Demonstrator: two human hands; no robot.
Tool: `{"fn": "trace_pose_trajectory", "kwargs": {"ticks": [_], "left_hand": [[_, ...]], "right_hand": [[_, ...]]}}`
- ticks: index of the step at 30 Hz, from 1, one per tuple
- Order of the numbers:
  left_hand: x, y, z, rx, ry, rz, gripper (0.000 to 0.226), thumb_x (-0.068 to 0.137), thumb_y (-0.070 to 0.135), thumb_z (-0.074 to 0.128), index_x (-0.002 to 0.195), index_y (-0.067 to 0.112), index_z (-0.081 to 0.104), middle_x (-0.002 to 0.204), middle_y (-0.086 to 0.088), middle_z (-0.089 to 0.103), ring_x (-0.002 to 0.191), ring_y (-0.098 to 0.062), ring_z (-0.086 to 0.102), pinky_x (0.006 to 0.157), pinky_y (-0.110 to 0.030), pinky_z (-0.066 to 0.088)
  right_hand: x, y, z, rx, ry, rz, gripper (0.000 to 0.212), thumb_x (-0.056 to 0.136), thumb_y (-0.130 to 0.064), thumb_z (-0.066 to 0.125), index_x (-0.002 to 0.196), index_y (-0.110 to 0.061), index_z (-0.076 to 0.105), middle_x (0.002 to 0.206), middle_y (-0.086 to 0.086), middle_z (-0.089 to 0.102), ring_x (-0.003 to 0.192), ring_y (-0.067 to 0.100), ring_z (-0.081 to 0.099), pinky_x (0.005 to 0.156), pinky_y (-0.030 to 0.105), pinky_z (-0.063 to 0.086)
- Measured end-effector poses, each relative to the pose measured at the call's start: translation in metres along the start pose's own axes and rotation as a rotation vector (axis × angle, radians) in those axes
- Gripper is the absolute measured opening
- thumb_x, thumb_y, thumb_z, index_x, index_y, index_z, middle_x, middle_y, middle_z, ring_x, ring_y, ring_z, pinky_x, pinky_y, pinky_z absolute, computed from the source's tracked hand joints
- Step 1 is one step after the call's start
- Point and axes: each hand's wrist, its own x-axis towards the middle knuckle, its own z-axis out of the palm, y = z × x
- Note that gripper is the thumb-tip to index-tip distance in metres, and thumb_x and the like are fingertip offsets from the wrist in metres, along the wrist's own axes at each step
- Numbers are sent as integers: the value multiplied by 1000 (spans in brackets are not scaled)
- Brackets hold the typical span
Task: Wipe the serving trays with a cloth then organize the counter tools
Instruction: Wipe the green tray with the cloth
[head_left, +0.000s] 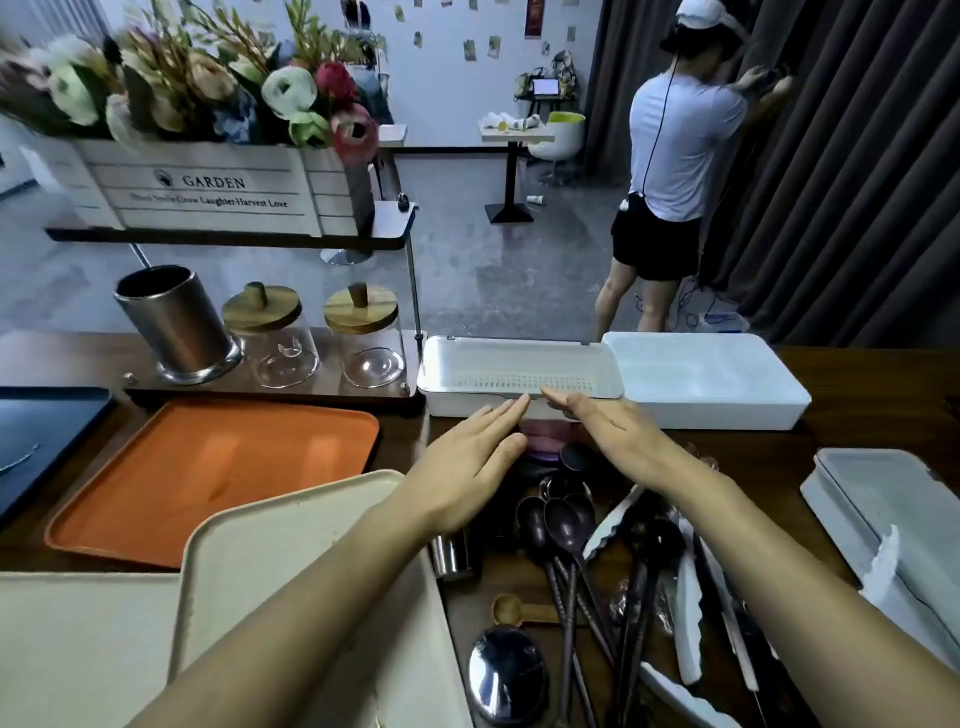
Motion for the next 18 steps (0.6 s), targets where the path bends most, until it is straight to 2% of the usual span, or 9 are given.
{"fn": "trace_pose_trajectory", "kwargs": {"ticks": [2,5,8,11,14,16,18], "left_hand": [[7,-2,1,77,-34,14,56,107,52,23,162,39,15,169,14,19,156,-6,10,119,-14,6],[15,-8,3,150,-95,-32,58,107,56,22,161,44,7,170,11,16,156,-7,13,124,-29,17],[23,-12,3,184,-134,-53,58,105,61,18,160,50,2,170,10,17,155,-9,19,122,-36,27],[26,-13,1,187,-132,-59,57,105,61,17,160,50,3,167,9,27,152,-14,28,118,-35,31],[21,-14,0,197,-117,-54,60,99,68,10,156,55,-3,162,5,39,144,-22,42,112,-41,37],[14,-15,-1,199,-98,-50,59,98,69,7,154,59,-8,153,3,51,138,-25,49,108,-46,40],[7,-15,-2,193,-68,-60,56,104,63,13,155,57,-8,137,3,63,130,-26,54,105,-48,40]], "right_hand": [[4,4,1,36,-37,59,57,102,-61,25,141,-35,57,149,-20,47,143,-3,35,125,30,20],[7,14,7,86,-115,124,62,98,-70,22,140,-40,57,151,-19,45,144,-2,32,123,25,15],[10,24,9,142,-136,165,66,90,-84,21,134,-52,57,151,-21,45,144,-4,31,125,30,14],[12,25,9,136,-130,183,64,88,-86,19,131,-57,56,152,-21,45,145,-2,30,126,34,14],[10,26,11,89,-144,172,56,94,-79,17,132,-60,54,152,-21,44,146,2,30,126,33,15],[9,27,12,45,-165,163,54,92,-81,16,128,-65,53,152,-22,44,146,3,31,125,34,17],[10,26,10,18,-185,145,53,92,-80,18,128,-65,53,151,-24,45,145,2,32,124,33,19]]}}
